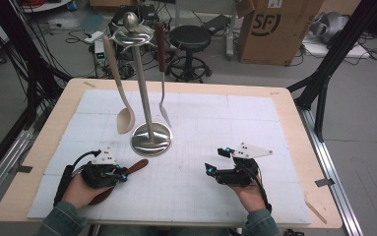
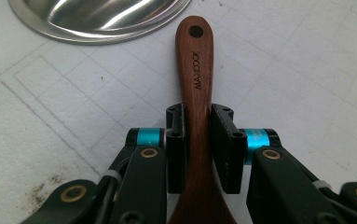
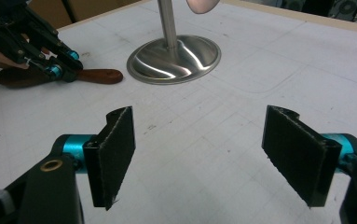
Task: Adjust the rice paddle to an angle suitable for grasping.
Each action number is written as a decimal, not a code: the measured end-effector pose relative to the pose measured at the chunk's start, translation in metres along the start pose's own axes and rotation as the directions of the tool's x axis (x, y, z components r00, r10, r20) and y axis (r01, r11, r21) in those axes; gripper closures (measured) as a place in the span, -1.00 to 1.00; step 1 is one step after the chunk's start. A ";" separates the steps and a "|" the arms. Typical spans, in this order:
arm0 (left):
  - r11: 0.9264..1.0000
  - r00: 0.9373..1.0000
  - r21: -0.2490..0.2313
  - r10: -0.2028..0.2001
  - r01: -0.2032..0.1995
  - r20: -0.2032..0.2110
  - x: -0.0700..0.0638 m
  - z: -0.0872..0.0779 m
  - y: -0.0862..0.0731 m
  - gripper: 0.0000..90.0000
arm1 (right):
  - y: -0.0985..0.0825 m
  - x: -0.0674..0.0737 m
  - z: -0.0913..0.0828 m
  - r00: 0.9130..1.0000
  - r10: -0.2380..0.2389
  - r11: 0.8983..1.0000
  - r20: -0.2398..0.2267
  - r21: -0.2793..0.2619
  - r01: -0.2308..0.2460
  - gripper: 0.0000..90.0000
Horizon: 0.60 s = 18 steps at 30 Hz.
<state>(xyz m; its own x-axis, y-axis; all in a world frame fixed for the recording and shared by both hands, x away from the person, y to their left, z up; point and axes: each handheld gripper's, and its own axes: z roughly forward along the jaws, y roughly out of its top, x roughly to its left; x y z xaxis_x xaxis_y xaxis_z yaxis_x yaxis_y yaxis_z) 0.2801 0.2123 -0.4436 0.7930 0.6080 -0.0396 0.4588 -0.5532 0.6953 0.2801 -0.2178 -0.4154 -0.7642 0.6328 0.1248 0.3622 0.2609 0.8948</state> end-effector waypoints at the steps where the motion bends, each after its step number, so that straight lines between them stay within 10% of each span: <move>1: 1.000 1.000 0.000 0.002 -0.002 -0.004 0.000 0.000 0.000 0.70 | 0.000 0.000 0.000 1.000 0.001 1.000 0.000 0.001 -0.001 -0.46; 18: 1.000 1.000 -0.019 -0.007 0.007 0.012 0.000 -0.003 0.004 0.74 | 0.002 0.008 0.008 1.000 -0.004 1.000 -0.030 0.013 0.004 -0.45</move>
<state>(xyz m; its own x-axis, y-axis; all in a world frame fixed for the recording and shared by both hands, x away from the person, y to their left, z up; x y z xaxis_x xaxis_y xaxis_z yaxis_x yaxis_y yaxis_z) 0.2806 0.2115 -0.4387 0.7945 0.6050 -0.0528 0.4569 -0.5382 0.7083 0.2792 -0.2061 -0.4160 -0.7812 0.6096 0.1342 0.3658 0.2730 0.8898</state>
